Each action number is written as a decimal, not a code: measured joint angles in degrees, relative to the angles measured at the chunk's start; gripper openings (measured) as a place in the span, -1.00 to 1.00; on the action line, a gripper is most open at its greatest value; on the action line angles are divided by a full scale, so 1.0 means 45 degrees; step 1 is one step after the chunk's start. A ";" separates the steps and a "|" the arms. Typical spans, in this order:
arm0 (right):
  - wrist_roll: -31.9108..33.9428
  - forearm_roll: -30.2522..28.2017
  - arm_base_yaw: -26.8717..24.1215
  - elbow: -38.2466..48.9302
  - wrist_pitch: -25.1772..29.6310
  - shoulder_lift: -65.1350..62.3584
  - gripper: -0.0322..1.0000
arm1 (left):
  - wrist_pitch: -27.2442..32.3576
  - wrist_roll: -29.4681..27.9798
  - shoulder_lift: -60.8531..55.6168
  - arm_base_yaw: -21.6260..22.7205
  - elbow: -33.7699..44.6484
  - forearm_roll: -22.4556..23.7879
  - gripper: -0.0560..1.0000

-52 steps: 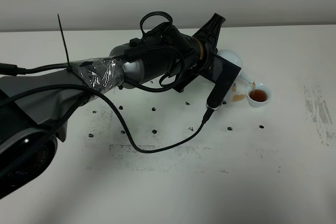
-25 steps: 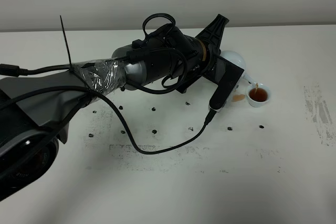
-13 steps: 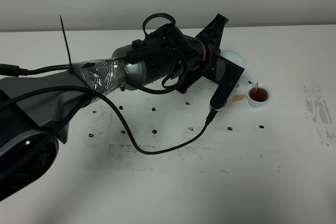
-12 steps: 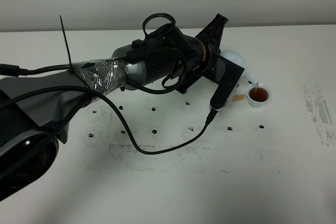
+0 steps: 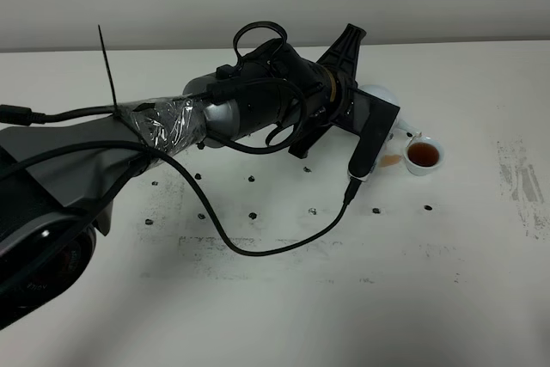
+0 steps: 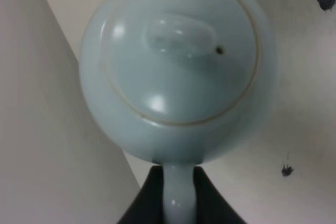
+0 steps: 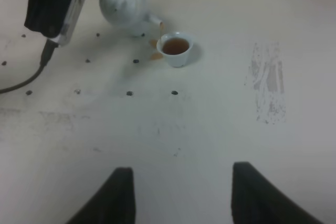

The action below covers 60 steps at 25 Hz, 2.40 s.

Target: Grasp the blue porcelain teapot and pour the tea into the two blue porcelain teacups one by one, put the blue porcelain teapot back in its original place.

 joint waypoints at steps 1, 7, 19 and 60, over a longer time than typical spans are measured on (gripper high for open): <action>0.0000 0.0000 0.0000 0.0000 0.0000 0.0000 -0.08 | 0.0000 -0.0252 0.0000 0.0000 0.0000 -0.0098 -0.76; 0.0000 0.0000 0.0000 0.0000 0.0000 0.0000 -0.08 | 0.0172 -0.2154 -0.0074 -0.0038 0.0000 -0.1098 -0.76; 0.0000 0.0000 0.0000 0.0000 0.0000 0.0000 -0.08 | 0.3102 -0.5659 -0.1005 -0.0827 -0.0011 -0.2712 -0.76; 0.0000 0.0000 0.0000 0.0000 0.0000 0.0000 -0.08 | 0.4341 -0.4120 -0.0880 0.0158 -0.0013 -0.3842 -0.76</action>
